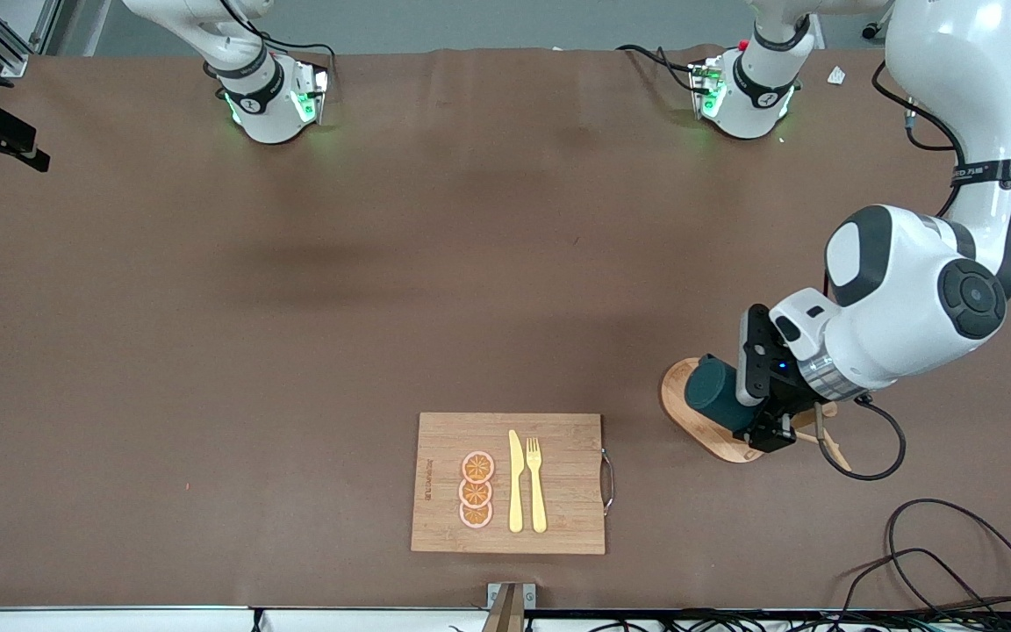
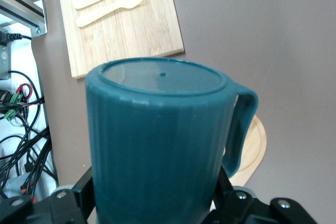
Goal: Transfer cup from left to right arm and place
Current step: 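Lift the teal mug off the stand peg with the left gripper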
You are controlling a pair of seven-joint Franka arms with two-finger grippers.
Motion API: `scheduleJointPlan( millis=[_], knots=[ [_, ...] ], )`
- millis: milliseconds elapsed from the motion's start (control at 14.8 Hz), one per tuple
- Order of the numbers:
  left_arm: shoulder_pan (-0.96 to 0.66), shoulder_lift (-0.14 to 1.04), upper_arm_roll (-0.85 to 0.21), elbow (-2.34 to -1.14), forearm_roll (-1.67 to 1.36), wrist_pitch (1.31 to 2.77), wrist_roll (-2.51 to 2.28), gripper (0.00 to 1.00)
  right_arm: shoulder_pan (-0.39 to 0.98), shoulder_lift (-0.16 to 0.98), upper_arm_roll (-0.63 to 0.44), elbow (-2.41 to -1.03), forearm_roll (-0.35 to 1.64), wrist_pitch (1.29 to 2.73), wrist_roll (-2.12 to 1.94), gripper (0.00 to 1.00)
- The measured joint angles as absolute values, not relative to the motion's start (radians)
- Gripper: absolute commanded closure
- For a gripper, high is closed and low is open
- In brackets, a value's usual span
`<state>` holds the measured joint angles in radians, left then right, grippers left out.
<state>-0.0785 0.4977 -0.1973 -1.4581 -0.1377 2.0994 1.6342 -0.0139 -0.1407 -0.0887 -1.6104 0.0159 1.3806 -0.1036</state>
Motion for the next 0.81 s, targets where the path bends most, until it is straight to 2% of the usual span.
scheduleJointPlan(
  millis=[407,813],
  knots=[
    [-0.105,0.474,-0.264,-1.455,-0.085,2.063,1.535,0.38,-0.014,-0.141,-0.089,-1.611,0.016,1.381,-0.104,0.0],
    [-0.267,0.469,-0.273,-1.454,0.166,2.063,1.388,0.38,-0.014,-0.141,-0.09,-1.611,0.016,1.381,-0.104,0.0]
  ],
)
